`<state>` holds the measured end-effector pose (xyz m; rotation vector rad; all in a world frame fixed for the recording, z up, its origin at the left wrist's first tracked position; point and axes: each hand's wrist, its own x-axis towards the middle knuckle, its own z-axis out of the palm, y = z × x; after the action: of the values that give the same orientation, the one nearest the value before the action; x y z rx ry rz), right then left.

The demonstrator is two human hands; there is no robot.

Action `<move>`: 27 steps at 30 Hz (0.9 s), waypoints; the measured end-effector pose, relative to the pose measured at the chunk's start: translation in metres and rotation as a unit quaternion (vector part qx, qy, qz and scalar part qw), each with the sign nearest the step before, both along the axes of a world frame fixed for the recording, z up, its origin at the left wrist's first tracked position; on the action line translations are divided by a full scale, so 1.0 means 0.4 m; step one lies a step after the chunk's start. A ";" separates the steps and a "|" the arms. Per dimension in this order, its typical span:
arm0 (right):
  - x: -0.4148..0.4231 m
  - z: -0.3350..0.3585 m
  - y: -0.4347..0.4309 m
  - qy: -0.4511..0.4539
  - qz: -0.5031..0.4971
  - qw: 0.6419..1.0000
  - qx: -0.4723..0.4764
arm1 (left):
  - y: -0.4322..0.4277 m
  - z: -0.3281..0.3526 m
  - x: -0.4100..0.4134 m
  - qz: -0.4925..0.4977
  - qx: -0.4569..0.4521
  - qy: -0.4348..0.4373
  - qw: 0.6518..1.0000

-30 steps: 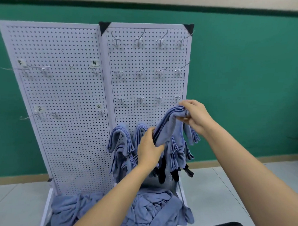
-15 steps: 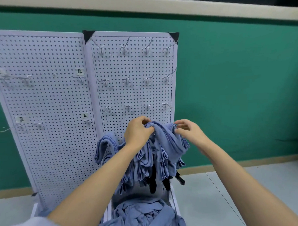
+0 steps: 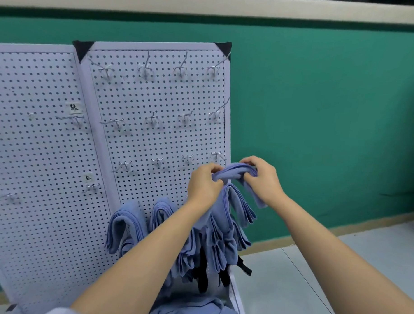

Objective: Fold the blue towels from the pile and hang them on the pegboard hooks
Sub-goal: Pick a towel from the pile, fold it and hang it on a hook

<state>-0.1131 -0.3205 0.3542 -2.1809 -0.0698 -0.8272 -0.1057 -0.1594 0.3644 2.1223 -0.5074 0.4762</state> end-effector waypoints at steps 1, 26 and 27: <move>0.020 0.016 -0.003 -0.016 0.002 1.000 0.010 | -0.009 0.008 0.022 0.005 -0.032 -0.019 0.999; 0.306 -0.139 -0.053 0.086 -0.017 0.996 0.016 | -0.127 -0.185 0.317 0.079 -0.183 0.055 0.978; 0.299 -0.136 -0.055 0.084 -0.018 0.996 0.015 | -0.123 -0.182 0.313 0.076 -0.180 0.065 0.979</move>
<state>0.0065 -0.3424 0.2998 -2.2210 0.0648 -0.6572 0.0194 -0.2085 0.2917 1.8326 -0.1682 0.4710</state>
